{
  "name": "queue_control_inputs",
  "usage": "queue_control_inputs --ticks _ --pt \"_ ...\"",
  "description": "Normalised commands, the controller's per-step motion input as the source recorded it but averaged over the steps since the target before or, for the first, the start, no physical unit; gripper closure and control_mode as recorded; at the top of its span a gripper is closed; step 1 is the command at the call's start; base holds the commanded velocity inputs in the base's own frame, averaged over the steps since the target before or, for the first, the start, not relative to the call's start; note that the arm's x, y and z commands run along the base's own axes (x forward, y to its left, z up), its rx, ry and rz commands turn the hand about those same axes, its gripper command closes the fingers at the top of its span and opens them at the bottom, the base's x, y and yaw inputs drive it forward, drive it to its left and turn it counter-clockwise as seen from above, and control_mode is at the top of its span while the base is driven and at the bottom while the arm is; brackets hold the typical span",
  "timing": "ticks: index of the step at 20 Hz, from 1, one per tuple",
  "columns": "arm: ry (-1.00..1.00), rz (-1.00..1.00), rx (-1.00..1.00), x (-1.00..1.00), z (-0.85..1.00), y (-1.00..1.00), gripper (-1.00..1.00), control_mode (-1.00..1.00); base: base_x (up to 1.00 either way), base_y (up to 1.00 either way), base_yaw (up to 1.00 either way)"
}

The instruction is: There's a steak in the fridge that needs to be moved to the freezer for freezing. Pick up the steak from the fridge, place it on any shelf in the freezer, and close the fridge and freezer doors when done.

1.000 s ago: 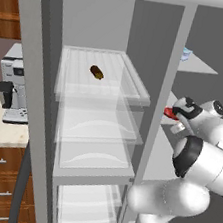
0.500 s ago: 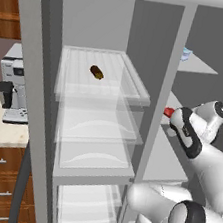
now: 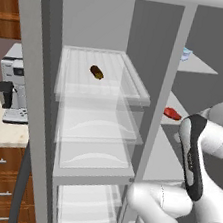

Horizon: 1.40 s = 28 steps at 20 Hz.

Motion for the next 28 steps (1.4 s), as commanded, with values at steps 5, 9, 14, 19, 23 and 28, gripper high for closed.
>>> queue_control_inputs --ticks 5,9,14,19,23,28 --pt "0.00 -0.26 0.05 -0.74 0.28 0.31 -1.00 -1.00 0.00 0.00 0.00" --pt "-0.04 -0.36 0.12 -0.57 0.14 0.19 -1.00 -1.00 0.00 0.00 0.00" --pt "-0.12 -0.28 0.16 -0.34 0.20 0.19 -1.00 -1.00 0.00 0.00 0.00" --pt "-0.14 -0.03 0.09 -0.11 0.27 0.41 -1.00 -1.00 0.00 0.00 0.00" --pt "-0.12 0.10 0.00 -0.02 0.13 0.55 -1.00 -1.00 0.00 0.00 0.00" --pt "-0.08 0.01 0.00 -0.14 0.04 0.16 -1.00 -1.00 0.00 0.00 0.00"
